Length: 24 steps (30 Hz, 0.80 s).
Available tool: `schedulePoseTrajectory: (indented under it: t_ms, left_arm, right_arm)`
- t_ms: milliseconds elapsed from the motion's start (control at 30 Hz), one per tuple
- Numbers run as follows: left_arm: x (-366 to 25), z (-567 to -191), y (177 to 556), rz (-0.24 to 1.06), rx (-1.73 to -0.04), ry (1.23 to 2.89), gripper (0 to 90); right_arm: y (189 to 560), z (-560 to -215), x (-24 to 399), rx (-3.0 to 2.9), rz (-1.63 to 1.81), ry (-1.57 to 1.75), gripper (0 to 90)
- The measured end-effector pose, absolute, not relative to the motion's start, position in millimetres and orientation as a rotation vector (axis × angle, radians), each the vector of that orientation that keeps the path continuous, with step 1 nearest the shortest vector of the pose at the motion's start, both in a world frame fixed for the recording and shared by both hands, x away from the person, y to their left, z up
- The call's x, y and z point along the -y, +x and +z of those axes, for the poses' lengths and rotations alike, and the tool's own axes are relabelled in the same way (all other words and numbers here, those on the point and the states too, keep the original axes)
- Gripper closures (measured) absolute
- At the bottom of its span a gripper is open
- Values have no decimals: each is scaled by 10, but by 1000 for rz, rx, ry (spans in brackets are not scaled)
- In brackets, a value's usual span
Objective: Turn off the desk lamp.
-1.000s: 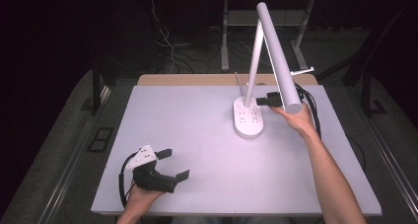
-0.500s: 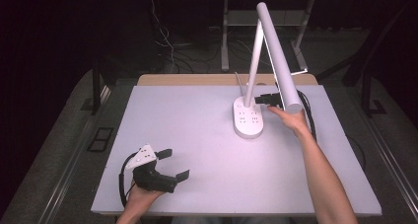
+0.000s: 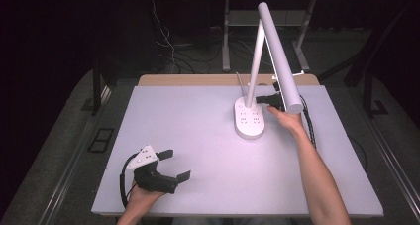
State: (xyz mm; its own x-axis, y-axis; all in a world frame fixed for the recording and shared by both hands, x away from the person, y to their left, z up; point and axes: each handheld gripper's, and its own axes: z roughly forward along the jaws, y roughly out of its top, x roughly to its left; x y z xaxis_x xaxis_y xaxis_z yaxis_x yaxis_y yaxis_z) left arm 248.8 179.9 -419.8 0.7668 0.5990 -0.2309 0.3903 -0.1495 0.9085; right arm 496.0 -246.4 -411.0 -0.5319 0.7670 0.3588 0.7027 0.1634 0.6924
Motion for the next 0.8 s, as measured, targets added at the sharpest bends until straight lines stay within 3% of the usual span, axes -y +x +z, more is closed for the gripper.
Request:
schedulePoseTrajectory:
  t_ms: [800]
  left_arm:
    - [-1822,-4201,2499,217,-780,1771,0]
  right_arm:
    - [5065,-4320,2430,-2319,1344,1582,900]
